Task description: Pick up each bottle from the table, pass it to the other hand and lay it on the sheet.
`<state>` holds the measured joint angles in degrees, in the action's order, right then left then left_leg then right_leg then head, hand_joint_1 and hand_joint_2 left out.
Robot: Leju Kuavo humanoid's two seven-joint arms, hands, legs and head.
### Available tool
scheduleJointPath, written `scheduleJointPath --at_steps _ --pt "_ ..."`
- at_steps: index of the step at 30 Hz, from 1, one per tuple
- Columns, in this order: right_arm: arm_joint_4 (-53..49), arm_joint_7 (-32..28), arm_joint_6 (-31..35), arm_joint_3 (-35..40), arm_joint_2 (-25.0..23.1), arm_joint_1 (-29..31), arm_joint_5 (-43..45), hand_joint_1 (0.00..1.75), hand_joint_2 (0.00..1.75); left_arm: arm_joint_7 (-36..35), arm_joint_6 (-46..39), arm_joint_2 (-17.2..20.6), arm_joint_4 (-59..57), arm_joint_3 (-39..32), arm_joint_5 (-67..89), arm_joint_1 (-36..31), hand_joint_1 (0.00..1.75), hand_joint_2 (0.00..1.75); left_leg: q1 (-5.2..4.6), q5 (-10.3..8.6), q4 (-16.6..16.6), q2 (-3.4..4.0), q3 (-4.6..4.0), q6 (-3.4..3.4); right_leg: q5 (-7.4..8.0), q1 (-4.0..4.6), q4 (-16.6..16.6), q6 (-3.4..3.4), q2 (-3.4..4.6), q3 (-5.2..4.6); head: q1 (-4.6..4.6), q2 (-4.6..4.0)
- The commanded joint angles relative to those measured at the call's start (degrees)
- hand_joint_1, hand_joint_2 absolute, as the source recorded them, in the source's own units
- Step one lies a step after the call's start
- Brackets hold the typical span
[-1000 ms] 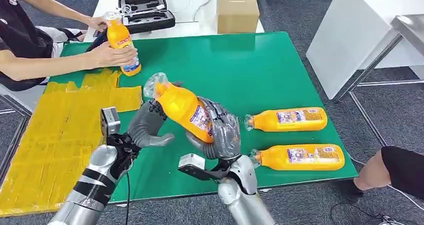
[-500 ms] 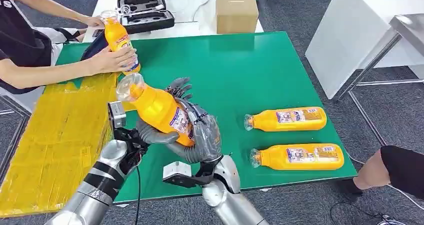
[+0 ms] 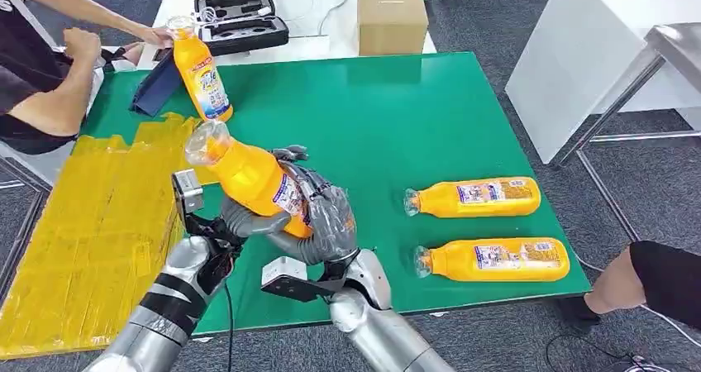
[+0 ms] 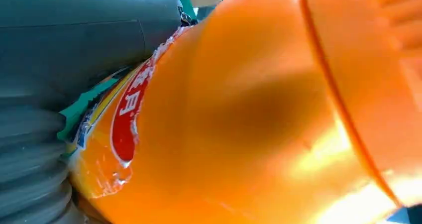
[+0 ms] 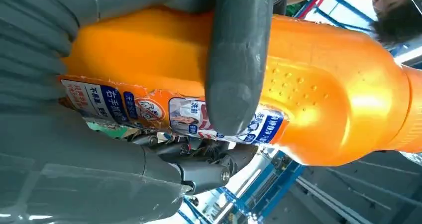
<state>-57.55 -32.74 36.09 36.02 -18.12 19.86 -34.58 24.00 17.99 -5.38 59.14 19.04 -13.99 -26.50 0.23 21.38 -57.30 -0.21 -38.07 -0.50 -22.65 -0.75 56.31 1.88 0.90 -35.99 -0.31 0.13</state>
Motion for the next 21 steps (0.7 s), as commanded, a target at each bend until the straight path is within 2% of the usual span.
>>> scheduleJointPath --at_steps 1,11,12,13,17,19,21 --pt "5.86 -0.69 -0.6 3.99 0.9 -0.11 -1.16 1.55 1.75 -0.77 -1.63 -1.75 -2.89 -3.29 -0.26 -3.91 1.75 1.75 0.04 0.05 0.0 -0.09 0.16 0.03 -0.06 0.06 -0.03 -0.05 -0.14 0.2 0.0 0.0" --pt "5.86 -0.69 -0.6 3.99 0.9 -0.11 -1.16 1.55 1.75 -0.77 -1.63 -1.75 -2.89 -3.29 -0.26 -3.91 1.75 1.75 0.06 0.13 0.0 -0.14 0.35 0.04 -0.16 0.08 -0.03 -0.08 -0.23 0.41 0.02 0.0" --pt "5.71 -0.69 -0.47 3.92 0.87 -0.19 -1.11 1.2 1.75 -0.77 -1.72 -1.79 -2.89 -3.38 -0.27 -3.91 1.75 1.75 0.05 0.1 -0.01 -0.12 0.27 0.03 -0.12 0.07 -0.03 -0.07 -0.2 0.33 0.0 0.0" --pt "5.27 -0.87 -0.22 3.75 0.84 -0.38 -0.89 0.02 1.75 -0.74 -2.05 -1.83 -2.81 -3.65 -0.25 -3.88 1.75 1.75 0.04 0.06 0.02 -0.1 0.2 0.03 -0.08 0.06 -0.04 -0.06 -0.16 0.24 0.0 0.0" --pt "-0.92 -1.79 -4.85 2.99 2.08 -1.85 3.39 0.0 1.75 -0.39 -4.62 -1.1 -2.28 -4.44 1.47 -3.84 1.75 1.75 0.06 0.13 -0.04 -0.13 0.3 0.04 -0.15 0.08 0.0 -0.08 -0.22 0.36 0.0 0.0" --pt "-6.18 -1.32 -4.87 3.1 3.4 -3.01 3.03 0.0 1.75 0.01 -7.89 -0.5 -1.9 -5.03 4.03 -4.18 1.75 1.75 0.04 0.04 -0.02 -0.09 0.1 0.03 -0.06 0.06 -0.01 -0.05 -0.14 0.14 0.0 0.0" --pt "-13.12 -0.91 -5.68 3.27 5.1 -4.43 3.4 0.0 1.75 0.38 -14.85 -0.05 -1.83 -6.21 10.3 -5.04 1.75 1.75 0.05 0.08 -0.05 -0.13 0.16 0.03 -0.11 0.07 0.03 -0.06 -0.2 0.22 0.0 0.0"
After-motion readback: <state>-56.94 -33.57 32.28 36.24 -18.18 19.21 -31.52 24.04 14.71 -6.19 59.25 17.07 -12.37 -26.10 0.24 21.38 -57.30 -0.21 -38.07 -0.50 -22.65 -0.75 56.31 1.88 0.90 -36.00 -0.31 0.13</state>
